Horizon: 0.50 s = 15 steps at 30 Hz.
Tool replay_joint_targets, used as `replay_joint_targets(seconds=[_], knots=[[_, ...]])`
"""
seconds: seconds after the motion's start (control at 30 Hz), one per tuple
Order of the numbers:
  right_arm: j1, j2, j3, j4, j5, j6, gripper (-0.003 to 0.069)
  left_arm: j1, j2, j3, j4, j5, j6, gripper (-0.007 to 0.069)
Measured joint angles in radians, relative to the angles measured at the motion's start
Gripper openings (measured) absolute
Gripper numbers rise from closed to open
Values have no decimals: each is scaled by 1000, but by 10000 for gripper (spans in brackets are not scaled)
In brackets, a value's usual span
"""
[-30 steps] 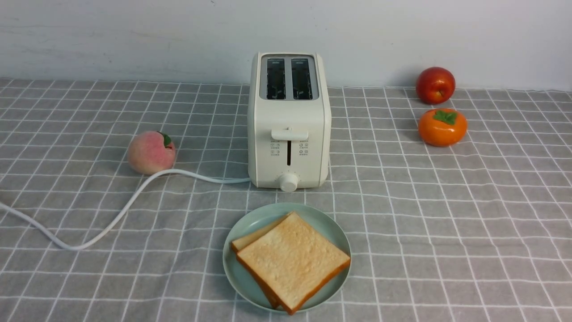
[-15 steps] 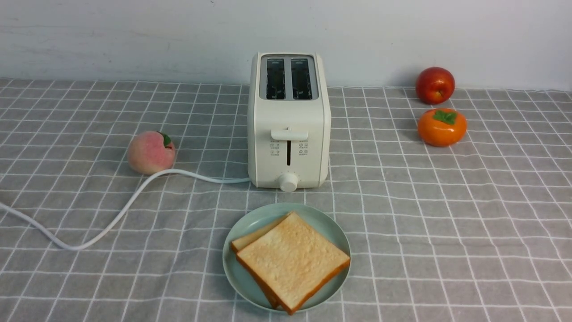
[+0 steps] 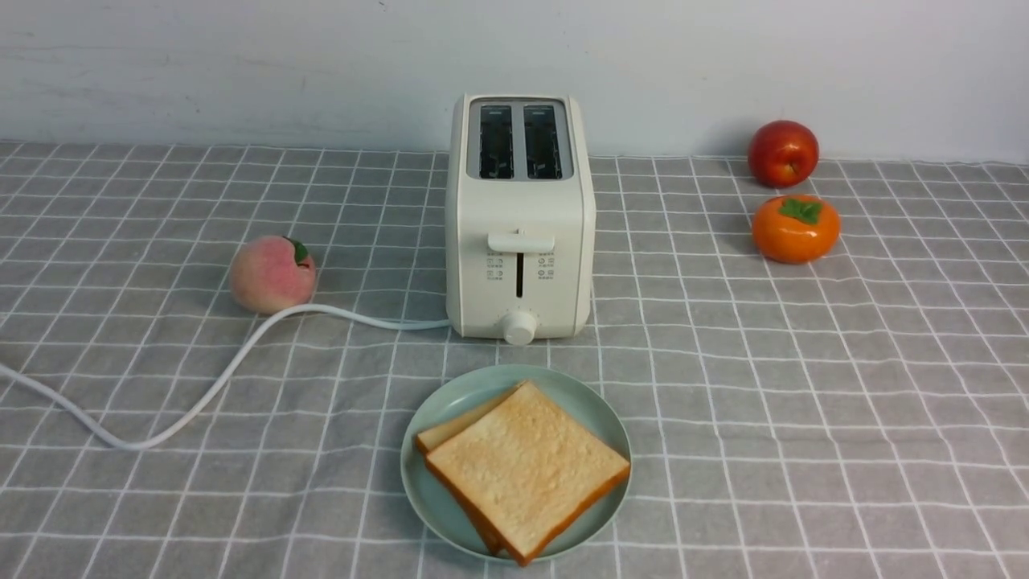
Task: Take toasted bread from bread machine on grey coffee table place on plate.
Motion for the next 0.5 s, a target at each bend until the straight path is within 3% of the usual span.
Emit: replay_joint_targets(seconds=[0.17, 0.5], knots=[[-46, 0, 0, 0, 0, 0, 125, 0, 0, 0, 0, 0, 0, 57], [-51, 0, 0, -10, 1, 0, 136, 0, 0, 0, 0, 0, 0, 66]])
